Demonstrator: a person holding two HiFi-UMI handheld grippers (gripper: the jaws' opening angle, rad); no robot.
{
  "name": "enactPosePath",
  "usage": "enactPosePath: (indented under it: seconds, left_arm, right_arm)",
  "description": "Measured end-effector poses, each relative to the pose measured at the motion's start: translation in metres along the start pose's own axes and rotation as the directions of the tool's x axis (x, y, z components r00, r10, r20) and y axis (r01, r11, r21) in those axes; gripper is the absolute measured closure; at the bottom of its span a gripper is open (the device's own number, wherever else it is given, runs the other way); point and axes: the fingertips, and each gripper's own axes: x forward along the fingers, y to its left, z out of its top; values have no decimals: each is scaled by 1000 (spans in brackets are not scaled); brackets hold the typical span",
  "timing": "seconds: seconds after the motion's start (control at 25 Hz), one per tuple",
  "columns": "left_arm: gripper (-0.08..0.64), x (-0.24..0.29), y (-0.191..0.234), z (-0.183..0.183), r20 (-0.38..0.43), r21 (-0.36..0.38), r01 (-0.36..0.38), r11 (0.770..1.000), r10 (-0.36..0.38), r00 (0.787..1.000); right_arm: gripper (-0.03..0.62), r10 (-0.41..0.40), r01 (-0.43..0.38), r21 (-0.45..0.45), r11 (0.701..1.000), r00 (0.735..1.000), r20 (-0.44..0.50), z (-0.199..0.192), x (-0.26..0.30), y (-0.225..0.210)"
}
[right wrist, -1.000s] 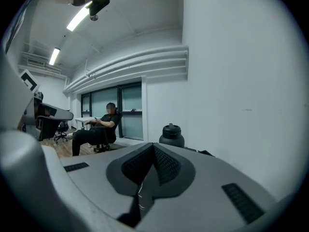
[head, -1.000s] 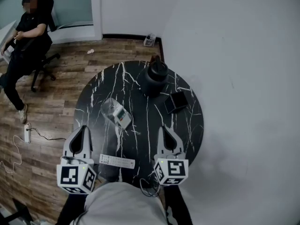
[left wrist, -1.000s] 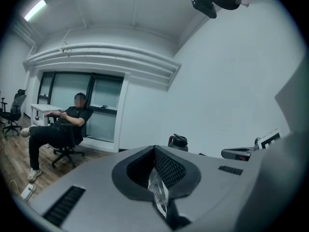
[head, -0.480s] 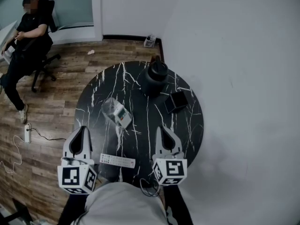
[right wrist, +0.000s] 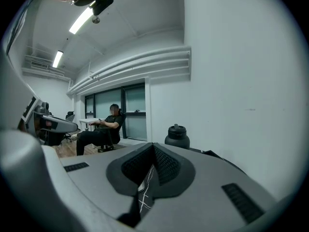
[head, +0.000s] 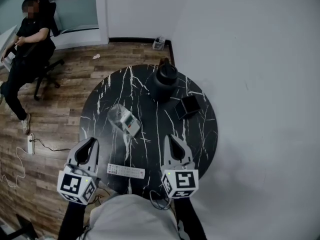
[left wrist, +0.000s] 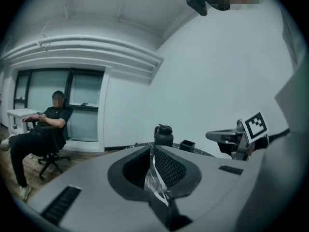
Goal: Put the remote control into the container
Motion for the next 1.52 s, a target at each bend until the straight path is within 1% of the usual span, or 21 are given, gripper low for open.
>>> enactPosePath:
  seconds: [0.08, 0.16, 0.2, 0.28, 0.36, 0.44, 0.56, 0.68, 0.8, 0.88, 0.96, 1.04, 1.12, 1.28, 1.36, 1.52]
  left_arm:
    - [548, 3, -11, -13, -47, 67, 85, 994, -82, 996]
    - [532, 7, -27, -30, -113, 139, 184, 973, -169, 979]
    - [503, 9, -37, -40, -149, 168, 240, 956, -216, 965]
    - [445, 14, -58, -57, -216, 203, 351, 914, -308, 927]
    - [394, 19, -77, -72, -280, 223, 449, 865, -385, 880]
    - [368, 23, -96, -86, -335, 237, 533, 812, -446, 830]
    - [303, 26, -124, -113, -414, 244, 641, 728, -519, 748]
    - [250, 27, -144, -141, -498, 233, 725, 648, -561, 661]
    - [230, 25, -161, -162, -558, 206, 790, 577, -594, 580]
    - [227, 23, -168, -173, -590, 192, 821, 537, -606, 534]
    - [227, 23, -172, -183, -624, 192, 842, 504, -600, 501]
    - [227, 22, -176, -193, -652, 189, 858, 478, -592, 473]
    - [227, 21, -179, -201, -673, 182, 871, 457, -588, 449]
    - [227, 21, -183, -218, -721, 192, 889, 417, -554, 416]
    - [227, 20, -186, -227, -739, 185, 893, 410, -541, 402]
    - [227, 24, -188, -245, -770, 177, 892, 417, -505, 389]
  right_arm:
    - [588, -1, 1, 3, 1000, 1000, 3, 0, -1, -1]
    - [588, -7, 7, 6, 1000, 1000, 3, 0, -3, -3]
    - [588, -11, 11, 7, 1000, 1000, 2, 0, -4, -4]
    - [588, -18, 18, 6, 1000, 1000, 3, 0, -6, -6]
    - [588, -27, 27, 7, 1000, 1000, 4, 0, -9, -8]
    - [588, -40, 40, 8, 999, 999, 5, -1, -13, -11]
    - [588, -63, 63, 15, 998, 998, 4, -3, -20, -15]
    - [588, -81, 80, 25, 996, 997, 13, -3, -28, -19]
    - [588, -106, 105, 30, 994, 994, 1, -8, -37, -25]
    - [588, -126, 126, 31, 992, 992, -2, -9, -43, -30]
    - [588, -145, 145, 32, 989, 989, -8, -12, -49, -34]
    - [588, -161, 161, 34, 986, 987, -15, -15, -55, -39]
    - [588, -172, 173, 36, 984, 985, -15, -15, -60, -43]
    - [588, -190, 190, 37, 981, 982, -10, -14, -66, -47]
    - [588, -195, 195, 36, 980, 981, -9, -14, -69, -47]
    - [588, -203, 203, 32, 979, 979, -4, -14, -73, -49]
